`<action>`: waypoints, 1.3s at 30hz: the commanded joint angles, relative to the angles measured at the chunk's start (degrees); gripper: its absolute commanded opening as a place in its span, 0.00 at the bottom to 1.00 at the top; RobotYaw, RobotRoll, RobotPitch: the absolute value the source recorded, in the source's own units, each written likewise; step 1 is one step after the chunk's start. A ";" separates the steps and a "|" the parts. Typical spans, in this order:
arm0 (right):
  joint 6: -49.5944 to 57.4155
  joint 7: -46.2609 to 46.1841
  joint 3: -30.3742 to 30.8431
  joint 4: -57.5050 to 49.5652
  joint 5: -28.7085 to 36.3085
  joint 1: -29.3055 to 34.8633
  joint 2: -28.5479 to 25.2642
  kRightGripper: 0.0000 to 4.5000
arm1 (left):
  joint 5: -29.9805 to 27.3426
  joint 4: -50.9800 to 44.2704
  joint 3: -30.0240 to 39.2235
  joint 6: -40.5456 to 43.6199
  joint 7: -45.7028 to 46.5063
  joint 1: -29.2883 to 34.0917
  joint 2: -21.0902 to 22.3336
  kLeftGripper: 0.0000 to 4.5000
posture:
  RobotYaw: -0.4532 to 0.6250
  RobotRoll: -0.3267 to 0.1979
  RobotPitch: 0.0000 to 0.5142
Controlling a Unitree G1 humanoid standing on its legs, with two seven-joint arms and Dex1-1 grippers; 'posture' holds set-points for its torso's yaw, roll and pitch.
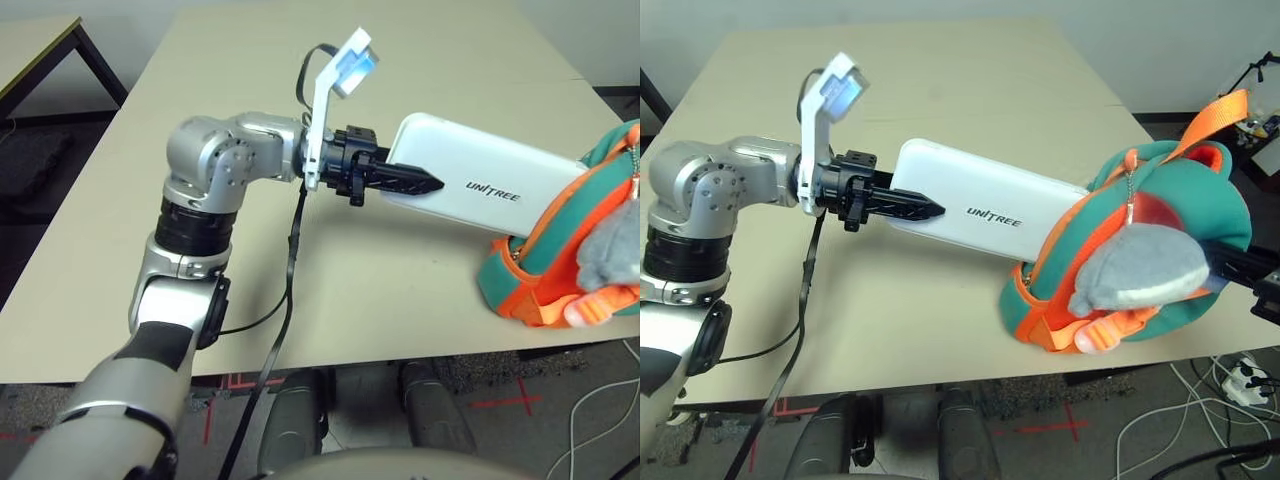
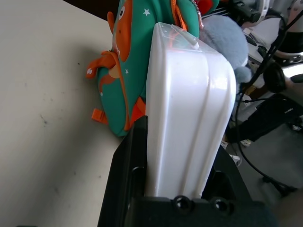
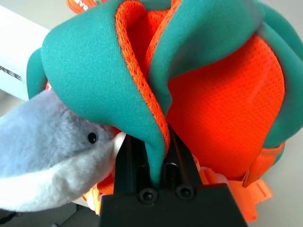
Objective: Put the pencil case into the backpack and zip it.
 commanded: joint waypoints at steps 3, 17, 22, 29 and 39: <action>-2.05 2.09 4.02 2.62 -1.74 -3.54 -2.69 0.00 | 2.42 2.64 -3.13 -2.90 2.56 0.24 -3.66 0.30 | 0.34 0.62 0.38; -1.29 1.86 7.24 0.75 -2.40 -6.37 1.15 0.00 | -0.81 5.36 0.25 -0.37 3.53 -4.19 -7.85 0.30 | 0.33 0.62 0.34; -0.52 1.02 5.53 -1.20 -2.07 -5.47 3.78 0.00 | -5.27 4.97 6.25 5.18 3.53 -6.91 -5.64 0.30 | 0.32 0.62 0.32; -0.75 0.63 3.37 -3.34 -1.61 -3.35 7.21 0.00 | -11.35 1.70 10.73 13.57 4.90 -8.84 -4.00 0.30 | 0.31 0.62 0.34; -2.93 3.20 0.47 -2.83 -1.87 -0.88 7.72 0.00 | -15.15 -3.25 13.24 18.21 9.71 -7.87 -7.80 0.30 | 0.31 0.62 0.41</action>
